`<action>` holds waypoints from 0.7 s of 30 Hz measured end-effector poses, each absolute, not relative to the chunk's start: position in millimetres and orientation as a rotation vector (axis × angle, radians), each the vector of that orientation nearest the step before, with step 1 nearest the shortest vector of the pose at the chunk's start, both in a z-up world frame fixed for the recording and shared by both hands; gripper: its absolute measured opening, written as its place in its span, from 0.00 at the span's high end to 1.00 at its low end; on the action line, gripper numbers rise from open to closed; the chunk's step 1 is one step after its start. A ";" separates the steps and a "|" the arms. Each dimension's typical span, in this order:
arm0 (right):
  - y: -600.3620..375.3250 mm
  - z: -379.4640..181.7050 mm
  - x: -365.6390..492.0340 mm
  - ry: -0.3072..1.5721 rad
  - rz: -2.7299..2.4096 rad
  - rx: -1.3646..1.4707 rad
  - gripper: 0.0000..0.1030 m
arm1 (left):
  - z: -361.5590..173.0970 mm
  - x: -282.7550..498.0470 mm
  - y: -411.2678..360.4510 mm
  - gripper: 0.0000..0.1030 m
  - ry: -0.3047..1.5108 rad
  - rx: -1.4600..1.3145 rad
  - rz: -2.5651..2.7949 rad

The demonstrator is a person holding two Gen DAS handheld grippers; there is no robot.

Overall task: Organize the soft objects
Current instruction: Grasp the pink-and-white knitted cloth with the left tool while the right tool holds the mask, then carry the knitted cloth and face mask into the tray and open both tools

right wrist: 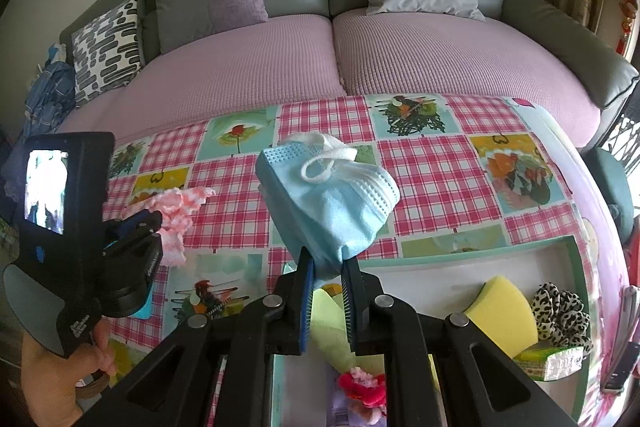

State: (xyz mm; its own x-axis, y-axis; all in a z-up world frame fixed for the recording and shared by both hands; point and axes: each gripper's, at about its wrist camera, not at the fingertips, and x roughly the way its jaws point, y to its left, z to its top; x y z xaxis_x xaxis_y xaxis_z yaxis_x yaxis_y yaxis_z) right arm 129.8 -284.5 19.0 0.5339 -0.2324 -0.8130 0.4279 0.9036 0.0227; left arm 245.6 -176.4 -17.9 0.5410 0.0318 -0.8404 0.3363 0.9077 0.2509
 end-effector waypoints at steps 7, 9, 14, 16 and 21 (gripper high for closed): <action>-285.0 20.9 126.6 0.919 -0.402 0.231 0.86 | 1.5 240.2 -163.5 0.96 0.970 0.305 -0.237; -285.8 23.0 123.8 0.913 -0.406 0.234 0.86 | 11.6 237.2 -158.3 0.96 0.962 0.252 -0.270; -286.8 31.8 112.7 0.886 -0.422 0.234 0.86 | 40.3 223.7 -150.3 0.97 0.914 0.182 -0.324; -287.4 35.7 107.2 0.875 -0.430 0.233 0.86 | 54.7 214.3 -148.0 0.97 0.884 0.165 -0.351; -288.3 45.0 92.2 0.847 -0.448 0.233 0.86 | 86.1 191.6 -141.0 0.97 0.809 0.124 -0.392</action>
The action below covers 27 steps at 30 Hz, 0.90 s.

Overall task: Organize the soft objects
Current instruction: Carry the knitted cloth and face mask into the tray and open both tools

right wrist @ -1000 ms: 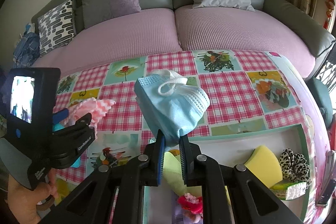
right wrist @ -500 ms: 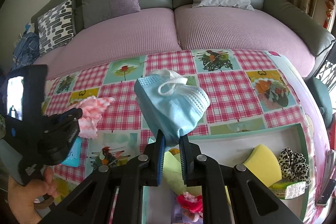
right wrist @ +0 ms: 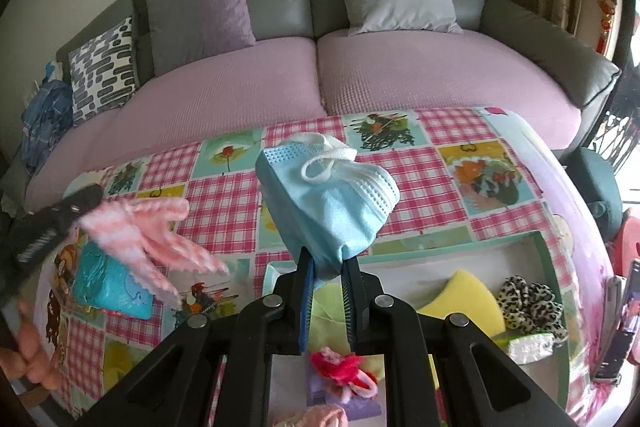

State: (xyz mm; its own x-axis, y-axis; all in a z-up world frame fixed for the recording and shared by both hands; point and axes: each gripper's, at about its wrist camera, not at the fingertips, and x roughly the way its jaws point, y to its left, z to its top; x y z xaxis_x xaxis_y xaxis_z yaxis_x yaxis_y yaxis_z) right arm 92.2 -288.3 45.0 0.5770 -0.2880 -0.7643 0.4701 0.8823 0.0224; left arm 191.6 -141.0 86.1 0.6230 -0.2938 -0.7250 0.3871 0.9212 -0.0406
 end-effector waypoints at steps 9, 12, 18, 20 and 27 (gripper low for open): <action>-290.9 65.1 66.7 0.786 -0.477 0.232 0.86 | 132.2 152.0 -129.7 0.97 0.677 0.076 -0.460; -293.8 72.9 57.4 0.766 -0.496 0.227 0.86 | 143.6 141.8 -132.7 0.97 0.642 0.074 -0.484; -304.2 82.0 38.6 0.747 -0.554 0.225 0.86 | 154.8 126.9 -144.9 0.97 0.612 0.074 -0.548; -308.8 83.9 31.4 0.741 -0.572 0.232 0.86 | 155.5 120.8 -152.9 0.97 0.611 0.088 -0.577; -317.2 89.2 10.4 0.725 -0.618 0.237 0.86 | 147.9 94.1 -189.6 0.96 0.627 0.147 -0.698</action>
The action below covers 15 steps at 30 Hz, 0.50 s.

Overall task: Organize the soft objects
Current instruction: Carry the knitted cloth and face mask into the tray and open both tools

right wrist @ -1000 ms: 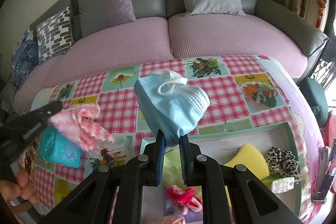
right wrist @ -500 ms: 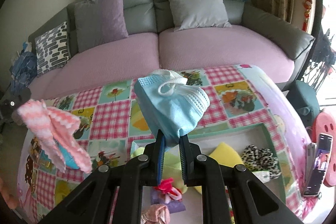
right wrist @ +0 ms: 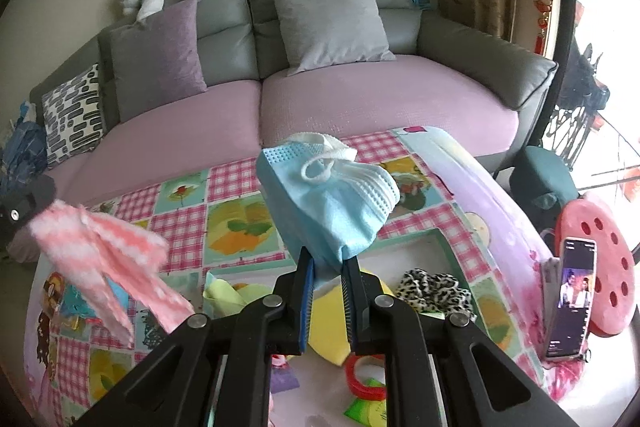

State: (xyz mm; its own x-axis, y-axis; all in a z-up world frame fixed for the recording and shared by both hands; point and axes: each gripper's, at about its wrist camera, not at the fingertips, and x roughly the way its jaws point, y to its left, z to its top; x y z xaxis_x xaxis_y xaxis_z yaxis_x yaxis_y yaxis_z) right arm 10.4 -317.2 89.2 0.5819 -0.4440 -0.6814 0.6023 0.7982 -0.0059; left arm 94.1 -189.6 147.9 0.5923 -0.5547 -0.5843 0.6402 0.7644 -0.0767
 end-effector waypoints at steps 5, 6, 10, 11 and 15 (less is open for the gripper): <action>-316.3 88.0 0.5 0.729 -0.623 0.236 0.86 | 142.0 75.5 -210.1 0.96 0.646 0.167 -0.799; -317.3 87.6 -1.6 0.730 -0.625 0.239 0.86 | 139.7 72.8 -213.8 0.96 0.652 0.172 -0.815; -322.5 79.5 -9.5 0.753 -0.639 0.255 0.86 | 114.4 77.3 -225.7 0.96 0.725 0.175 -0.832; -323.9 76.9 -10.1 0.760 -0.640 0.258 0.86 | 104.7 80.9 -228.6 0.96 0.755 0.171 -0.833; -327.0 62.4 -11.5 0.807 -0.632 0.267 0.86 | 61.5 93.8 -238.9 0.96 0.886 0.194 -0.796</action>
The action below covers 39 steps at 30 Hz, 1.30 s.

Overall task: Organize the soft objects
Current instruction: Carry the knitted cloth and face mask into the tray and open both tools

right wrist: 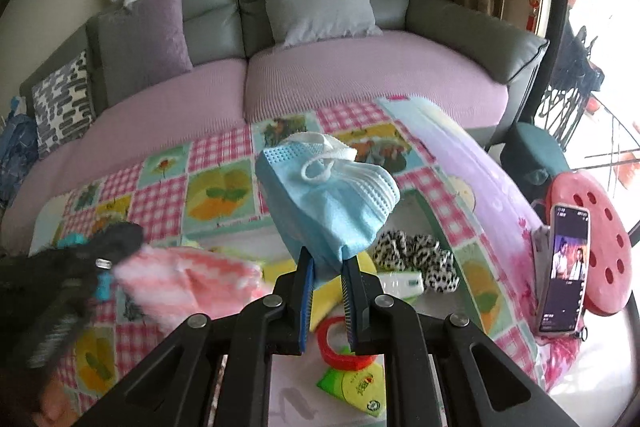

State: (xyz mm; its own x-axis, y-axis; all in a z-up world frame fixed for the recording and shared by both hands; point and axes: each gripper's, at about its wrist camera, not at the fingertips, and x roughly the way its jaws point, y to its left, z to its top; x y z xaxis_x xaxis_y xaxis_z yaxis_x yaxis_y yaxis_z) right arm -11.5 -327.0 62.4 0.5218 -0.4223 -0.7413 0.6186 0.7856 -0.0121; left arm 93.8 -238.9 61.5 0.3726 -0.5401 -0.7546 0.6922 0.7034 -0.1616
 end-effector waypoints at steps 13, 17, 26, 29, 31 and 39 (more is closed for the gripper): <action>-316.1 28.9 -11.6 0.922 -0.581 0.261 0.86 | -0.9 98.8 -242.5 0.96 1.070 0.248 -0.726; -311.4 20.9 -12.8 0.955 -0.565 0.260 0.86 | -13.7 98.1 -244.7 0.96 1.105 0.267 -0.718; -304.7 -7.7 -12.6 1.038 -0.544 0.267 0.85 | -21.1 100.7 -241.2 0.96 1.133 0.229 -0.730; -304.9 -12.2 -12.3 1.048 -0.546 0.271 0.83 | -18.0 99.4 -237.8 0.93 1.137 0.214 -0.736; -305.1 -14.3 -12.8 1.054 -0.548 0.278 0.83 | -15.2 97.3 -233.6 0.82 1.139 0.200 -0.737; -302.0 -15.3 -15.3 1.054 -0.549 0.284 0.83 | -2.3 84.4 -206.5 0.65 1.109 0.172 -0.679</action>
State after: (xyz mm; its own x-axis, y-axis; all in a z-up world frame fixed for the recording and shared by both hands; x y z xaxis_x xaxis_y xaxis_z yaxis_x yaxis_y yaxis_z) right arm -15.3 -302.0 -15.3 0.3775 -0.2905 -0.8793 0.5544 0.8314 -0.0366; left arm 84.4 -206.5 -2.3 0.2688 -0.4174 -0.8681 0.5826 0.7881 -0.1985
